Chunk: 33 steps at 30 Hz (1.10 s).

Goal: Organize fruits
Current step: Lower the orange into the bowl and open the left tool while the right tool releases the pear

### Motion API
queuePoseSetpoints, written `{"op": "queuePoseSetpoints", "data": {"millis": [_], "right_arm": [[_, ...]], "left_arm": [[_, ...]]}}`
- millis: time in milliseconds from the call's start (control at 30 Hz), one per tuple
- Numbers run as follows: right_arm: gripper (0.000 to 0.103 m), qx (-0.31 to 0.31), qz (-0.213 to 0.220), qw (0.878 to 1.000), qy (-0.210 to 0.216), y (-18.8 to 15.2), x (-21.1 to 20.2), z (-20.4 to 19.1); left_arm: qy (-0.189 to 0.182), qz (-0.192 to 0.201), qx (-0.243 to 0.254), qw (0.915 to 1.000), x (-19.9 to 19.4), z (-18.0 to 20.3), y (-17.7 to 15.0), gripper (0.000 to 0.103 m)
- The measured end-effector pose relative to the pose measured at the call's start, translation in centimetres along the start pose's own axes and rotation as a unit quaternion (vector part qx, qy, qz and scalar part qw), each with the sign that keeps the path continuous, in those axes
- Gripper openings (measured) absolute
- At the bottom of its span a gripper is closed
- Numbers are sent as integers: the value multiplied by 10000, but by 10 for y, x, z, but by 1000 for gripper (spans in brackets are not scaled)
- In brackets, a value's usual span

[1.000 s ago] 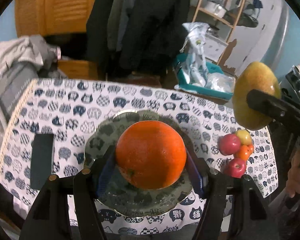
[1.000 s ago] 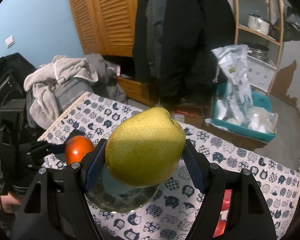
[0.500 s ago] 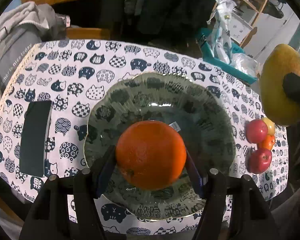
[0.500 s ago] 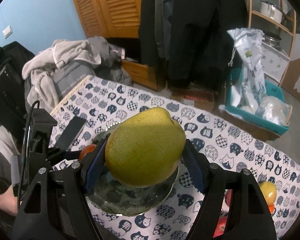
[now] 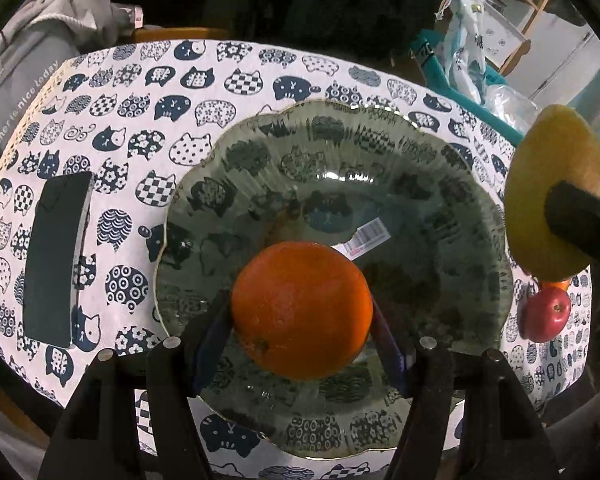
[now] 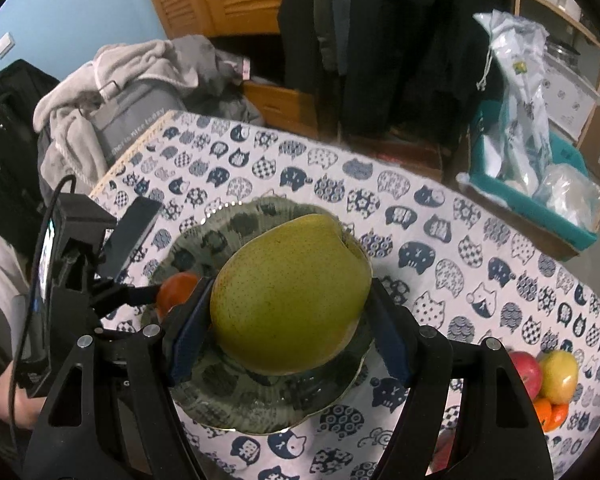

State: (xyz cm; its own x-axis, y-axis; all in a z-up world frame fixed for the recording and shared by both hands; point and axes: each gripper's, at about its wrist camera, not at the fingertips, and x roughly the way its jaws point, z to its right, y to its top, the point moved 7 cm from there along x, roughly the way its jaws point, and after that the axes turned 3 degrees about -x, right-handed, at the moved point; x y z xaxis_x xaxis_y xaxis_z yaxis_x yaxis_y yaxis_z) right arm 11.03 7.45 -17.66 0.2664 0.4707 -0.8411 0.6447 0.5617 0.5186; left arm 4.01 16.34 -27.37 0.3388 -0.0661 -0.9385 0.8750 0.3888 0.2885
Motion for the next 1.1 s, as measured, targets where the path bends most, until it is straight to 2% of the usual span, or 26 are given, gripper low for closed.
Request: {"op": "queuePoseSetpoints", "data": {"millis": [267, 700, 1000, 1100], "right_arm": [[74, 54, -297, 9995, 82, -13, 26, 1], [74, 227, -715, 9966, 341, -32, 58, -3], [75, 313, -1038, 9937, 271, -48, 78, 0], [74, 306, -991, 9941, 306, -47, 77, 0]], "left_arm": [[25, -325, -32, 9995, 22, -2, -10, 69], [18, -132, 158, 9998, 8, 6, -10, 69], [42, -149, 372, 9992, 8, 17, -14, 69], [74, -129, 415, 9990, 7, 17, -14, 69]]}}
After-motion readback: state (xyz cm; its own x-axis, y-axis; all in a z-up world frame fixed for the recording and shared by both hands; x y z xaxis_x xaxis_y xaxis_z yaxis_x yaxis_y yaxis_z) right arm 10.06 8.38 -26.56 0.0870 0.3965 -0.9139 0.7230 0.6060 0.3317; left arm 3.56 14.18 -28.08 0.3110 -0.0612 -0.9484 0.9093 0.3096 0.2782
